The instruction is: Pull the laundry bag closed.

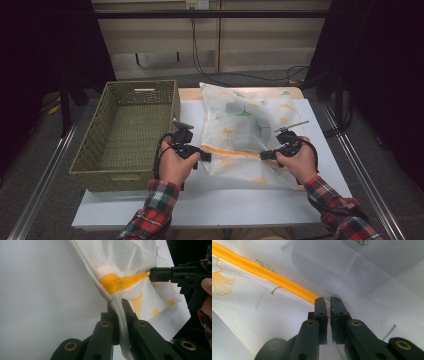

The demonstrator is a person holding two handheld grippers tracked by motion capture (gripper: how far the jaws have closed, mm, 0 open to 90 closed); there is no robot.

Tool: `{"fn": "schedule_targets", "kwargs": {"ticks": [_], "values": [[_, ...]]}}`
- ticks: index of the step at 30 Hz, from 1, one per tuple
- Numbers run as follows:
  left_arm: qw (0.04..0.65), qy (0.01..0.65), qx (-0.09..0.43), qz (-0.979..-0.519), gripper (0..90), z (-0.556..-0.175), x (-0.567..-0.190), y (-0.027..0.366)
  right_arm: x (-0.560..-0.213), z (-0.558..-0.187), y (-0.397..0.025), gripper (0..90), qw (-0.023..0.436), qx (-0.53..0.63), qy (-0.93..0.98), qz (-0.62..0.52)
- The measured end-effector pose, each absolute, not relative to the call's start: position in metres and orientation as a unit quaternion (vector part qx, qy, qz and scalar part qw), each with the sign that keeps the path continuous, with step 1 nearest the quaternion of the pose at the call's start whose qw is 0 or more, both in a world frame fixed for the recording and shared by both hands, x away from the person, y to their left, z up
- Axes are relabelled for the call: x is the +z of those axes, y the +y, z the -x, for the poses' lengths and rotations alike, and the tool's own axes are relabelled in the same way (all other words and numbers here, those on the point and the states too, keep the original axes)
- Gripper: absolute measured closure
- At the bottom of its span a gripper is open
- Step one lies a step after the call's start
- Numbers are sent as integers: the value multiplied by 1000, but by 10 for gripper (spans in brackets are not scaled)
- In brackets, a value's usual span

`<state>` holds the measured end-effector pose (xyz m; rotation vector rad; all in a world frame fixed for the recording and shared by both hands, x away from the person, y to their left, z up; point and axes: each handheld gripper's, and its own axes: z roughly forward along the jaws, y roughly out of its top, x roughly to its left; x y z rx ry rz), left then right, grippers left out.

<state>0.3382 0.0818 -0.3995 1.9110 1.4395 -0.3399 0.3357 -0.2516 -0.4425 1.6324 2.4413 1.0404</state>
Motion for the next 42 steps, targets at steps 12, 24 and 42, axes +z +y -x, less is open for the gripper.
{"fn": "schedule_targets", "kwargs": {"ticks": [12, 24, 42], "values": [[352, 558, -133, -740, 898, -338, -399, 82, -442, -334, -259, 850, 19, 333, 782, -527], [351, 557, -130, -741, 899, -339, -399, 84, -444, -335, -261, 850, 19, 328, 782, -530], [349, 555, -132, -743, 898, -339, -399, 84, -444, -334, -268, 850, 19, 331, 778, -533]]}}
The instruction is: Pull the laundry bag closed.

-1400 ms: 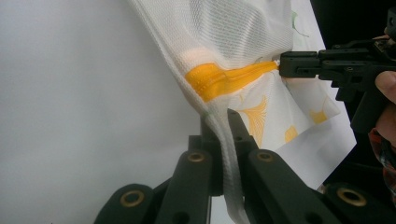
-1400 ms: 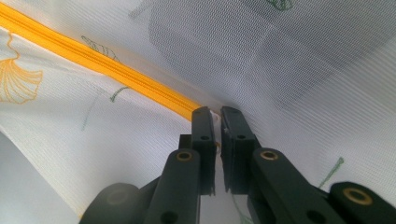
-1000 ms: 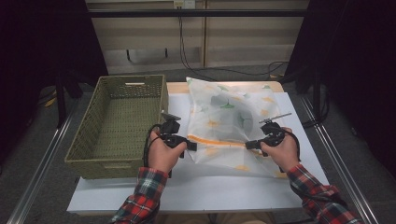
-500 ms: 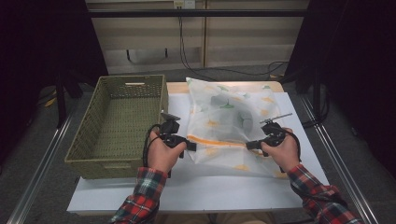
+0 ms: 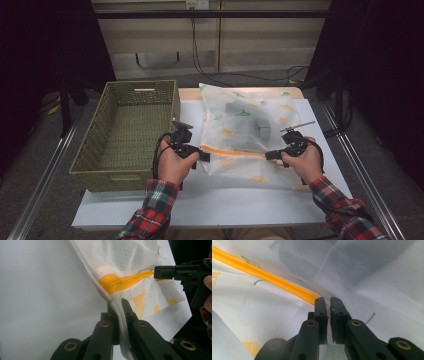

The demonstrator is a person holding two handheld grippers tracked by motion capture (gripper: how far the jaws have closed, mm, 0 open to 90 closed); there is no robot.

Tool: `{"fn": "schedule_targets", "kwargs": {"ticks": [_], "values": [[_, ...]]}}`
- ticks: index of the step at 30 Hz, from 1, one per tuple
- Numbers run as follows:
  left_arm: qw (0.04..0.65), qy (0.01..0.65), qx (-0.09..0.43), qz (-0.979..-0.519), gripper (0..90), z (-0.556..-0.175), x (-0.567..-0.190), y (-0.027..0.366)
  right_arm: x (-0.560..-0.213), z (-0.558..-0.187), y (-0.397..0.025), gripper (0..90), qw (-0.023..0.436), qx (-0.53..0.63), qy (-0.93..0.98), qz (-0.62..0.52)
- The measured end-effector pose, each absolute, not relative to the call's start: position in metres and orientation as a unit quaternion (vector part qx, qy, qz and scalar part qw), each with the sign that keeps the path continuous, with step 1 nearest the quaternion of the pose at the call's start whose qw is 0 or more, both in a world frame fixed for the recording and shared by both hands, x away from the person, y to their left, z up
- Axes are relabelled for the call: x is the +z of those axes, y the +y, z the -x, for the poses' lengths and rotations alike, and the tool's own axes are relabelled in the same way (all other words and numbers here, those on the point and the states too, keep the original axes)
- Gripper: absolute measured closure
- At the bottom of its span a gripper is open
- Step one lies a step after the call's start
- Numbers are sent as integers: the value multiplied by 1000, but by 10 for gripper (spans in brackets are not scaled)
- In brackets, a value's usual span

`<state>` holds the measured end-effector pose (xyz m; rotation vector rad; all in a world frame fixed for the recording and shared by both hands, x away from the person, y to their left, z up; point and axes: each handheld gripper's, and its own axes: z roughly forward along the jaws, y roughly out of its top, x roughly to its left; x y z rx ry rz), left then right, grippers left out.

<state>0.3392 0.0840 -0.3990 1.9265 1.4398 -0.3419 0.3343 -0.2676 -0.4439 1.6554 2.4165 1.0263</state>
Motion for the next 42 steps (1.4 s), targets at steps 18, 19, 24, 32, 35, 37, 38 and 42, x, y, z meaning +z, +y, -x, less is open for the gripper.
{"fn": "schedule_targets", "kwargs": {"ticks": [18, 19, 24, 32, 35, 37, 38, 42], "values": [[348, 555, -134, -743, 898, -339, -399, 84, -444, -333, -275, 850, 16, 332, 774, -538], [349, 555, -133, -743, 898, -339, -399, 84, -443, -333, -276, 850, 17, 331, 775, -538], [346, 555, -134, -744, 898, -339, -398, 85, -444, -333, -277, 850, 15, 331, 772, -543], [349, 555, -135, -743, 898, -339, -397, 85, -444, -333, -278, 851, 18, 330, 772, -543], [348, 556, -131, -743, 898, -339, -397, 86, -444, -333, -277, 850, 21, 325, 774, -544], [349, 556, -132, -743, 898, -339, -396, 87, -445, -333, -278, 851, 20, 323, 773, -546], [349, 557, -131, -742, 898, -339, -396, 87, -445, -333, -279, 850, 18, 325, 772, -546], [349, 555, -131, -743, 898, -339, -396, 87, -445, -333, -278, 851, 21, 323, 773, -546]]}}
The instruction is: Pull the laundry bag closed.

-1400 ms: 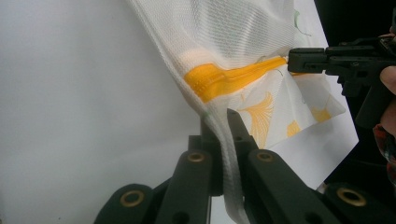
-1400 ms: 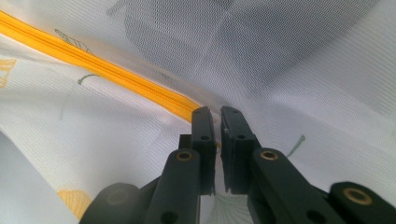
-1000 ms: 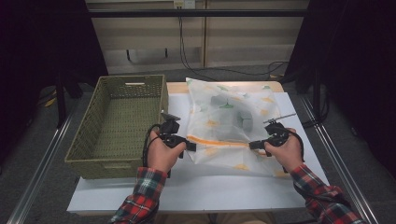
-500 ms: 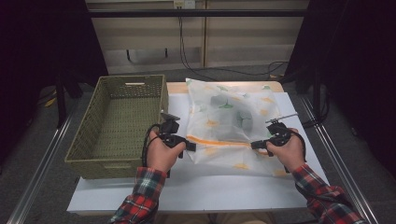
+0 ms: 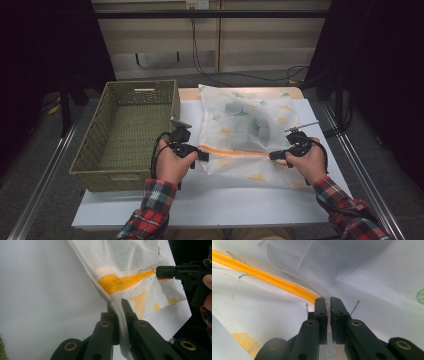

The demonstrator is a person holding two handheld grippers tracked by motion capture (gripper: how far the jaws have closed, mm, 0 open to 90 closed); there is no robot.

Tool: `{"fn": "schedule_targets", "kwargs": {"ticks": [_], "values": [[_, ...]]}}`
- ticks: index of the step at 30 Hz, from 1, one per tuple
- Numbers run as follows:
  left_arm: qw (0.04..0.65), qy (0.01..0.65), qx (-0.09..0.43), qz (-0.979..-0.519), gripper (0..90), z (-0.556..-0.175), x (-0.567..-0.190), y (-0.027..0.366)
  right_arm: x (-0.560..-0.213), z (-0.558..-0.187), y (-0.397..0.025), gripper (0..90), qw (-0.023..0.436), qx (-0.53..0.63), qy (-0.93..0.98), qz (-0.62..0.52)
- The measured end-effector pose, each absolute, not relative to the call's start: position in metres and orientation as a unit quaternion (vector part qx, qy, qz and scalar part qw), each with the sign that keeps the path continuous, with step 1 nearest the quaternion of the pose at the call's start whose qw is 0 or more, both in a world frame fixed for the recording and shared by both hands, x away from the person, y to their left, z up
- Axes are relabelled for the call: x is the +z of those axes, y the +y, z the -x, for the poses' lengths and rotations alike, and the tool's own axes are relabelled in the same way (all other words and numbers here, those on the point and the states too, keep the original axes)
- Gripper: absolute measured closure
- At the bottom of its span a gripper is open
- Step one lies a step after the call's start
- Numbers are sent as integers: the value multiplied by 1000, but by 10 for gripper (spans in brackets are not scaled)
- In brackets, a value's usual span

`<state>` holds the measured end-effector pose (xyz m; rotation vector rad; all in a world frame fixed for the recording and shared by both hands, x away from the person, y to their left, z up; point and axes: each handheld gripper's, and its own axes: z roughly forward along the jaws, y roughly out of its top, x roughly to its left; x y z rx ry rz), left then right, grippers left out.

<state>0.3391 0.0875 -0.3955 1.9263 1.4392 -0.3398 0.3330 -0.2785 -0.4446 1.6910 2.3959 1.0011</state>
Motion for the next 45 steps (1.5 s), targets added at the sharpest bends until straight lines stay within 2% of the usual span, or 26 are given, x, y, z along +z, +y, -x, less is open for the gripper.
{"fn": "schedule_targets", "kwargs": {"ticks": [45], "values": [[347, 559, -129, -742, 899, -340, -395, 91, -444, -328, -300, 851, 29, 323, 762, -560]]}}
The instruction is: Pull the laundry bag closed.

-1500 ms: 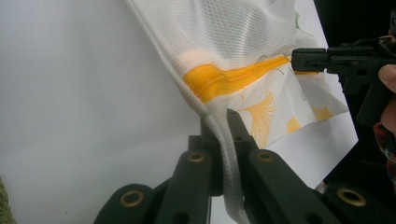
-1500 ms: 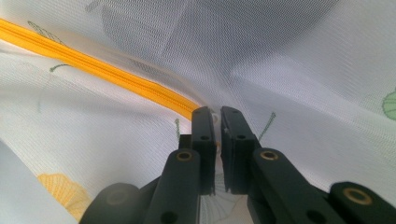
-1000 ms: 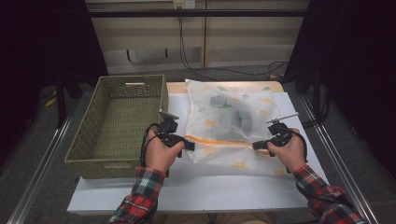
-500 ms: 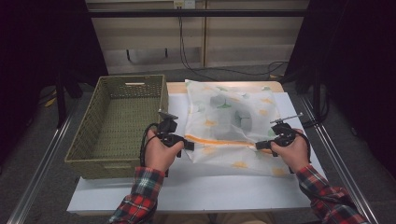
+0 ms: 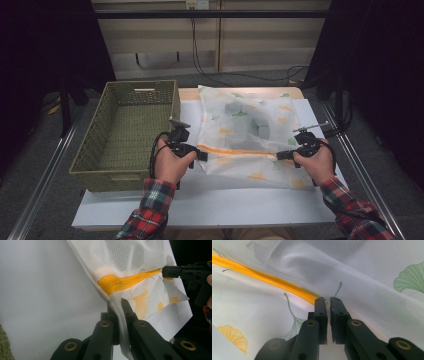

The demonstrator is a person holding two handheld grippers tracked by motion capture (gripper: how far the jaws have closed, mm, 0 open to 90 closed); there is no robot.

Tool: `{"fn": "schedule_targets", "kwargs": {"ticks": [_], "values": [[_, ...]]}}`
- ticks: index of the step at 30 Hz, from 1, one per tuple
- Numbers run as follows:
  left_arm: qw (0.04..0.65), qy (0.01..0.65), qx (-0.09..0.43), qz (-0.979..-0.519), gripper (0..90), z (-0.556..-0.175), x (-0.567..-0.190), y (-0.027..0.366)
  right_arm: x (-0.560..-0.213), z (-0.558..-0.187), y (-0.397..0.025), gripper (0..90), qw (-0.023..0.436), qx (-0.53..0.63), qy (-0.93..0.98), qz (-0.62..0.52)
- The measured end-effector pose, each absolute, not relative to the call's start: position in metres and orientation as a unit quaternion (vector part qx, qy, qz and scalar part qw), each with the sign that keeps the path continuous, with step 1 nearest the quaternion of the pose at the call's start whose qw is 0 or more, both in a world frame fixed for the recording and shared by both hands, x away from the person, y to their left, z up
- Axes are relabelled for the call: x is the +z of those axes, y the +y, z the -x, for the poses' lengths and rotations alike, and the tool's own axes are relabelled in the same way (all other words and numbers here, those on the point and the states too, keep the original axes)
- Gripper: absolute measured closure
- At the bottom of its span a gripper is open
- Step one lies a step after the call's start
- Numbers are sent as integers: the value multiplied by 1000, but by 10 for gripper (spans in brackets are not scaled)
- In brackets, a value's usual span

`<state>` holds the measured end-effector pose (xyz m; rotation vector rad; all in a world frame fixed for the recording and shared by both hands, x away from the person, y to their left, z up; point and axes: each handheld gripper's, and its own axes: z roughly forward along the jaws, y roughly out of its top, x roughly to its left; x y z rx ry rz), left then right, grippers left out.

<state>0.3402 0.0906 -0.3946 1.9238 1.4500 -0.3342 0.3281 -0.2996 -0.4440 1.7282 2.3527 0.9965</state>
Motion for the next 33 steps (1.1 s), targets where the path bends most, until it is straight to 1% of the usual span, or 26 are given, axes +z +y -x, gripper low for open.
{"fn": "schedule_targets", "kwargs": {"ticks": [7, 9, 12, 23, 24, 27, 33], "values": [[346, 558, -129, -743, 898, -340, -395, 91, -444, -328, -300, 850, 28, 323, 761, -562], [346, 560, -129, -742, 898, -341, -395, 91, -444, -328, -301, 850, 38, 313, 761, -567], [346, 560, -129, -742, 898, -341, -395, 92, -445, -328, -303, 850, 29, 320, 759, -567], [347, 560, -131, -741, 898, -341, -393, 93, -443, -328, -307, 850, 32, 319, 755, -572], [350, 559, -131, -740, 898, -341, -392, 94, -443, -328, -307, 850, 37, 317, 757, -570], [350, 561, -132, -738, 899, -341, -393, 95, -444, -327, -310, 850, 29, 320, 751, -576], [350, 562, -131, -738, 898, -342, -393, 95, -444, -327, -311, 851, 31, 321, 753, -573]]}}
